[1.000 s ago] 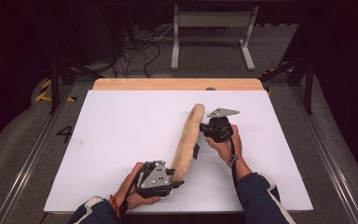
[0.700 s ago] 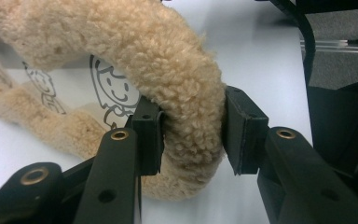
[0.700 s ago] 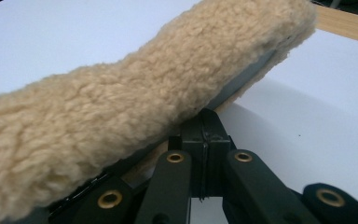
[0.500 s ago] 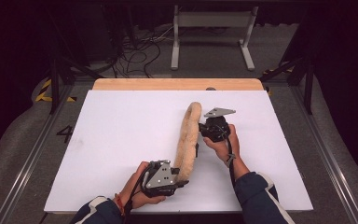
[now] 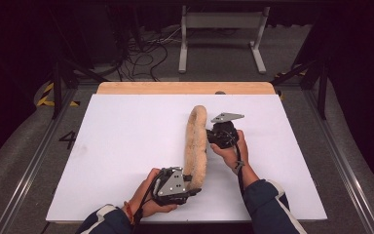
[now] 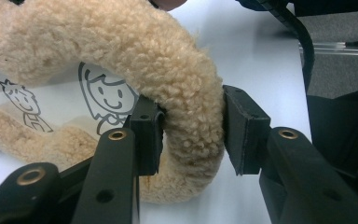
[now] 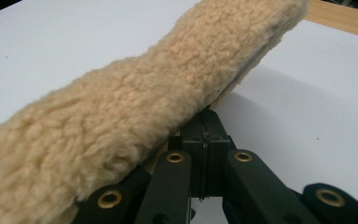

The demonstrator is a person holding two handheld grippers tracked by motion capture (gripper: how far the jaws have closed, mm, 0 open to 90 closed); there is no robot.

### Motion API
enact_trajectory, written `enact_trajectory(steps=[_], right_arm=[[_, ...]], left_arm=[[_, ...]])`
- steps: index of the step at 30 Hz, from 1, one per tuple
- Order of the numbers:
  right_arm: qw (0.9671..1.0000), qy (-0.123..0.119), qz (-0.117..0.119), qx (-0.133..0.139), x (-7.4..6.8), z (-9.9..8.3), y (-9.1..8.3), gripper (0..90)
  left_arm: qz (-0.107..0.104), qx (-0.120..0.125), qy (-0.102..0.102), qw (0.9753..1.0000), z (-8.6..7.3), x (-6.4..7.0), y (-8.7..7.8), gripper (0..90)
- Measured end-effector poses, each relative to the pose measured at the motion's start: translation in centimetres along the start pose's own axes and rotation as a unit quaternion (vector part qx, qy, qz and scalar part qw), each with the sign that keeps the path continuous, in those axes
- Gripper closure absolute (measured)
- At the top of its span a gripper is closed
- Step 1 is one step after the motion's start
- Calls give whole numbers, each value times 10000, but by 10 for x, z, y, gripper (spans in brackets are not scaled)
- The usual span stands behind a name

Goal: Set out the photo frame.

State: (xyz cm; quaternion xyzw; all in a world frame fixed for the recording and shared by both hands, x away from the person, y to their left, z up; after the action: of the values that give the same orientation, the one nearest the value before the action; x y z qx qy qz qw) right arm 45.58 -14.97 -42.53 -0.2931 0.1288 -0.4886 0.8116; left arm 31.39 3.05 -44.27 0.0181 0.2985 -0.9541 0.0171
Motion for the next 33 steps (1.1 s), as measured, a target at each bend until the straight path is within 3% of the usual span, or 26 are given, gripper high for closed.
enact_trajectory(steps=[7,14,18,20,22,28,33], right_arm=[[10000,13,-43,25,1,-1,-15,868],[9991,358,-1,246,9,0,-38,738],[9986,434,-29,296,11,3,-55,633],[9983,470,-111,329,12,4,-60,580],[9975,628,44,323,11,4,-65,558],[9976,595,259,226,0,4,-71,477],[9967,635,495,68,-9,4,-74,416]], left_arm=[[23,56,56,10000,-2,0,-1,603],[42,-49,182,9998,-5,2,-6,519],[139,-171,30,9998,-10,4,-19,418],[360,-345,-29,9988,-14,6,-31,383],[418,-238,-207,9986,-19,8,-44,357],[847,-277,-610,9941,-50,7,-75,268],[1225,-491,-1016,9860,-87,-8,-95,243]])
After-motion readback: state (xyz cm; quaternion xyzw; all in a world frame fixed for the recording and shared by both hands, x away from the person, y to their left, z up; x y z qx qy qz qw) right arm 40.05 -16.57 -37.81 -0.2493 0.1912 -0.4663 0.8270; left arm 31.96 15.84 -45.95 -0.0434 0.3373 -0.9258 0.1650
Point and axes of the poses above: each handheld gripper's, and its own axes: y roughly forward along the jaws, z roughly out of its top, x roughly to its right, the point moved 3 cm from there along y, roughly forward along the jaws, and after that the axes turned 13 degrees about -z, right-handed, at the moved point
